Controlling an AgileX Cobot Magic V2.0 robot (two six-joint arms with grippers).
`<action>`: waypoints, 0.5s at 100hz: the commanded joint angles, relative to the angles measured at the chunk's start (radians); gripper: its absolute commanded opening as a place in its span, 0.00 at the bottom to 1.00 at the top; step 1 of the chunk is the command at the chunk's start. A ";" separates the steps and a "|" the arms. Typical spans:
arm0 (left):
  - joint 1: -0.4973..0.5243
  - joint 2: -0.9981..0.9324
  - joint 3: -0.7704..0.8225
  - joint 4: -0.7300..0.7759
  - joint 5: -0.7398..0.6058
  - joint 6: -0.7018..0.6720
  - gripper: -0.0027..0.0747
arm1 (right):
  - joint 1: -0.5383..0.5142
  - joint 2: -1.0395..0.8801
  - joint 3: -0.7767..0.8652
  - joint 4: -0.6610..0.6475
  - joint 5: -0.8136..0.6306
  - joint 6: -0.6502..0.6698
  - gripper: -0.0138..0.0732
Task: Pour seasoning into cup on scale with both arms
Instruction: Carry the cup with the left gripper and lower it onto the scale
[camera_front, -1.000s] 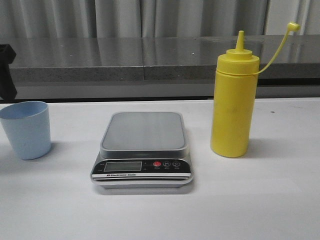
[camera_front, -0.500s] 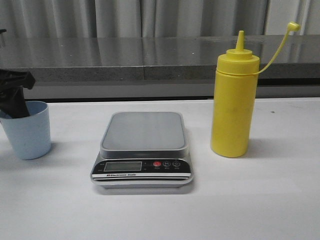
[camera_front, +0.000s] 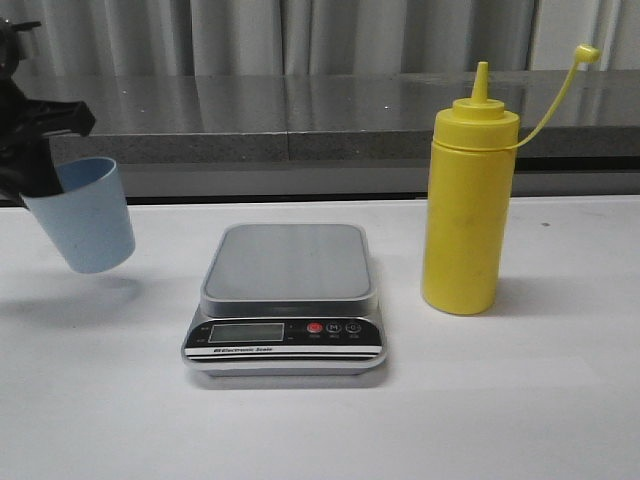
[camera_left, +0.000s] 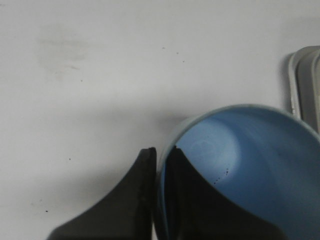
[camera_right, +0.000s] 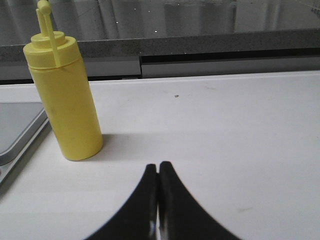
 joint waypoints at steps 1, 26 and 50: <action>-0.022 -0.046 -0.097 -0.016 0.056 0.008 0.01 | -0.007 -0.022 -0.018 0.003 -0.082 -0.004 0.08; -0.124 -0.044 -0.284 -0.016 0.161 0.008 0.01 | -0.007 -0.022 -0.018 0.003 -0.082 -0.004 0.08; -0.247 -0.020 -0.387 0.036 0.157 0.008 0.01 | -0.007 -0.022 -0.018 0.003 -0.082 -0.004 0.08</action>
